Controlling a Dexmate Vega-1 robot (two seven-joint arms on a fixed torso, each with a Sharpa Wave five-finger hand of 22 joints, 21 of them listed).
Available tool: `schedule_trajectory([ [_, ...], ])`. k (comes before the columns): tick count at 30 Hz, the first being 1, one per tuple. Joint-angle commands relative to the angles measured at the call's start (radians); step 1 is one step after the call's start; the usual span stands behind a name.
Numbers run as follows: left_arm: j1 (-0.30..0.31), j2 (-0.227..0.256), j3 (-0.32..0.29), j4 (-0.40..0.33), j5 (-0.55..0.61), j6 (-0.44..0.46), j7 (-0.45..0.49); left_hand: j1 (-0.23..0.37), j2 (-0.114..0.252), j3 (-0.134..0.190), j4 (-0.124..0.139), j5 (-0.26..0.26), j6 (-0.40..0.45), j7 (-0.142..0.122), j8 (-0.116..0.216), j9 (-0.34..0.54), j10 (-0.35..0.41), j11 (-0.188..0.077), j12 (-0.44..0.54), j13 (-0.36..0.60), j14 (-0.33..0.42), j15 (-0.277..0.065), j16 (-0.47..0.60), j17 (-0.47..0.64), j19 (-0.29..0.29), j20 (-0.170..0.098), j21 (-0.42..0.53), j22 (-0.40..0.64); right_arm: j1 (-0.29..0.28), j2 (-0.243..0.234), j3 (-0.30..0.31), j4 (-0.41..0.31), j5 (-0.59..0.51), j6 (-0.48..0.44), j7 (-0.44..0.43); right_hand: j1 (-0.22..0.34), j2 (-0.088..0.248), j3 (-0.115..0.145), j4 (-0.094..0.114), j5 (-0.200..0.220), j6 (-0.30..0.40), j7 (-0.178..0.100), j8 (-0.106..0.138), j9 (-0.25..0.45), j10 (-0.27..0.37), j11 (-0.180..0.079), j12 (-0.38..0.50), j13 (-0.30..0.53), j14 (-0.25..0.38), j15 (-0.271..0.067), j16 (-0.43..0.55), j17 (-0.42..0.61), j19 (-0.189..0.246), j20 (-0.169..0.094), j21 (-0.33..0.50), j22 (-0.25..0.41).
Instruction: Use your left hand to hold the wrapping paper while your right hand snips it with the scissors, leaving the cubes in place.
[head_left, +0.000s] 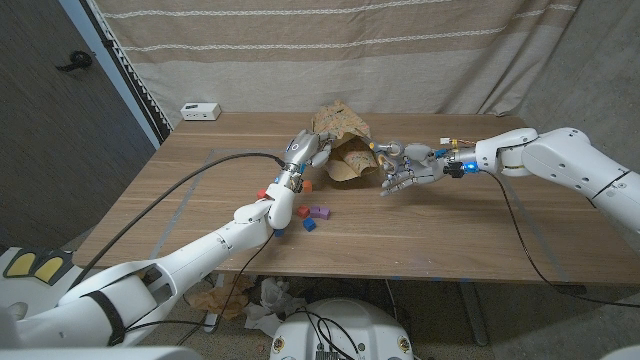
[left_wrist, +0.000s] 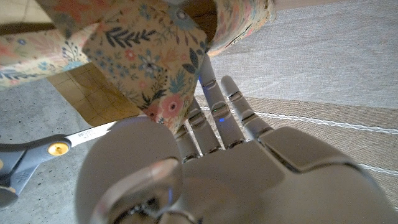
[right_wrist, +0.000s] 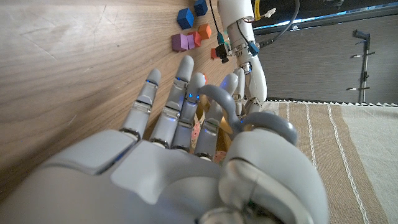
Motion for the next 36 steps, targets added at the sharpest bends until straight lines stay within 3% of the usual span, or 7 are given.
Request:
schedule_trajectory([
  [1,-0.001,-0.002,0.0,0.008,-0.004,-0.006,0.002,0.009,0.002,0.001,0.009,0.005,0.0,-0.003,-0.003,0.002,0.007,-0.005,0.001,0.006,-0.005,-0.11,-0.001,0.002,-0.004,-0.035,0.005,-0.001,-0.009,0.012,0.018,-0.012,0.027,-0.037,-0.08,0.105,0.032,0.147,0.017,-0.018,0.037,0.046,0.037,-0.014,0.138,-0.063,0.047,-0.039,0.087,-0.131,0.04,0.017,0.03,-0.042,0.013,0.007],
  [3,0.0,-0.002,0.0,0.008,-0.004,-0.003,0.003,0.009,0.002,0.001,0.009,0.005,0.0,-0.003,-0.004,0.001,0.007,-0.005,0.001,0.006,-0.005,-0.11,-0.002,0.001,-0.005,-0.035,0.006,-0.001,-0.011,0.015,0.02,-0.013,0.033,-0.041,-0.092,0.15,0.035,0.249,0.05,-0.035,0.088,0.035,0.045,-0.042,0.194,-0.077,0.056,-0.065,0.131,-0.147,0.045,0.017,0.034,-0.058,0.018,0.01],
  [5,0.001,-0.001,-0.001,0.006,-0.003,-0.002,0.004,0.009,0.002,0.001,0.009,0.005,0.0,-0.003,-0.004,0.001,0.006,-0.005,0.0,0.007,-0.005,-0.11,-0.002,0.001,-0.005,-0.035,0.007,-0.002,-0.008,0.018,0.017,-0.008,0.033,-0.04,-0.086,0.173,0.033,0.309,0.072,-0.054,0.102,0.038,0.051,-0.048,0.215,-0.081,0.066,-0.064,0.144,-0.143,0.04,0.016,0.036,-0.065,0.021,0.013],
  [10,0.008,0.001,-0.009,-0.002,-0.01,0.009,0.005,0.009,0.003,0.001,0.01,0.005,-0.001,-0.003,-0.004,0.002,0.005,-0.005,-0.002,0.005,-0.005,-0.11,-0.002,0.001,-0.006,-0.033,0.008,-0.003,-0.011,0.019,0.019,-0.01,0.036,-0.039,-0.093,0.187,0.026,0.363,0.098,-0.086,0.111,0.042,0.058,-0.051,0.228,-0.082,0.071,-0.067,0.158,-0.143,0.039,0.018,0.038,-0.069,0.025,0.015],
  [22,0.023,-0.001,-0.036,-0.017,-0.046,0.025,0.008,0.01,0.002,0.0,0.01,0.004,-0.001,-0.003,-0.008,0.0,0.009,-0.005,-0.005,0.007,-0.004,-0.11,-0.002,0.001,-0.007,-0.034,0.014,-0.008,-0.024,0.013,0.033,-0.024,0.044,-0.026,-0.109,0.199,0.018,0.394,0.106,-0.124,0.115,0.04,0.066,-0.053,0.239,-0.084,0.077,-0.068,0.172,-0.143,0.046,0.025,0.038,-0.074,0.029,0.016],
  [36,0.044,-0.005,-0.043,-0.034,-0.037,0.045,0.053,0.01,0.003,0.0,0.011,0.004,0.0,-0.003,-0.011,0.0,0.013,-0.005,-0.008,0.011,-0.005,-0.11,-0.004,-0.002,-0.011,-0.032,0.022,-0.016,-0.039,0.006,0.047,-0.039,0.048,-0.005,-0.123,0.197,0.012,0.408,0.11,-0.149,0.111,0.038,0.076,-0.052,0.24,-0.083,0.081,-0.067,0.174,-0.143,0.046,0.029,0.037,-0.075,0.031,0.016],
])
